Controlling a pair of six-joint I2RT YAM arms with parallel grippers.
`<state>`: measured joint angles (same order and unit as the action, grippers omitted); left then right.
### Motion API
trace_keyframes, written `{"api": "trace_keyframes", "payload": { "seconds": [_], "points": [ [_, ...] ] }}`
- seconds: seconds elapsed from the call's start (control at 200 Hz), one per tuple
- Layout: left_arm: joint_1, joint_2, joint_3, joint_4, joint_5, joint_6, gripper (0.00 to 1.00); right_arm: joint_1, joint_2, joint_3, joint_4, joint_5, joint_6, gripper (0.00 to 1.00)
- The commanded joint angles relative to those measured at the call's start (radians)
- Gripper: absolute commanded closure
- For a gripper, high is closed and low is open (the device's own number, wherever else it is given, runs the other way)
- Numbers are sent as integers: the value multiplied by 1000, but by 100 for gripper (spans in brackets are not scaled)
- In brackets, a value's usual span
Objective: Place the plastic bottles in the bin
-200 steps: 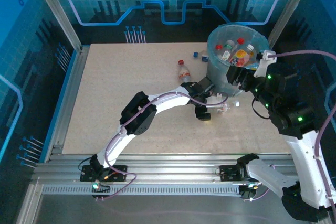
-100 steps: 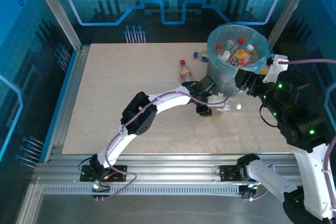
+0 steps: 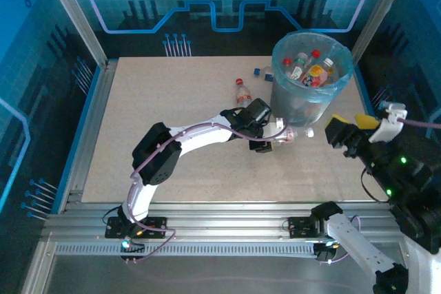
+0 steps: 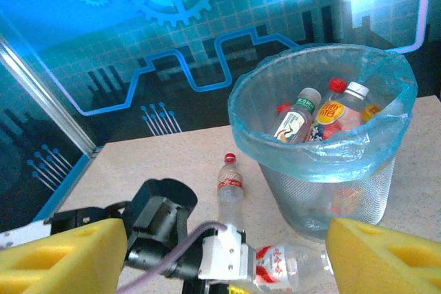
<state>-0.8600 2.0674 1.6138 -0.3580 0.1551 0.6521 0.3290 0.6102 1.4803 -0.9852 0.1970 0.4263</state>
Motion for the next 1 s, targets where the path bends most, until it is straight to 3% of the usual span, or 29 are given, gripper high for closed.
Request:
{"api": "trace_keyframes", "payload": {
  "seconds": [0.0, 0.28, 0.82, 0.995],
  "points": [
    [-5, -64, -40, 44, 33, -28, 52, 13, -28, -36, -55, -42, 29, 23],
    [-5, -132, -139, 115, 37, -104, 53, 12, -95, -57, -70, -148, 42, 24],
    [-4, -249, -274, 177, 40, -178, 53, -32, -183, 44, -154, -198, -54, 24],
    [-4, -262, -296, 187, 32, -219, 54, -81, -197, 53, -131, -299, -51, 25]
  ]
}}
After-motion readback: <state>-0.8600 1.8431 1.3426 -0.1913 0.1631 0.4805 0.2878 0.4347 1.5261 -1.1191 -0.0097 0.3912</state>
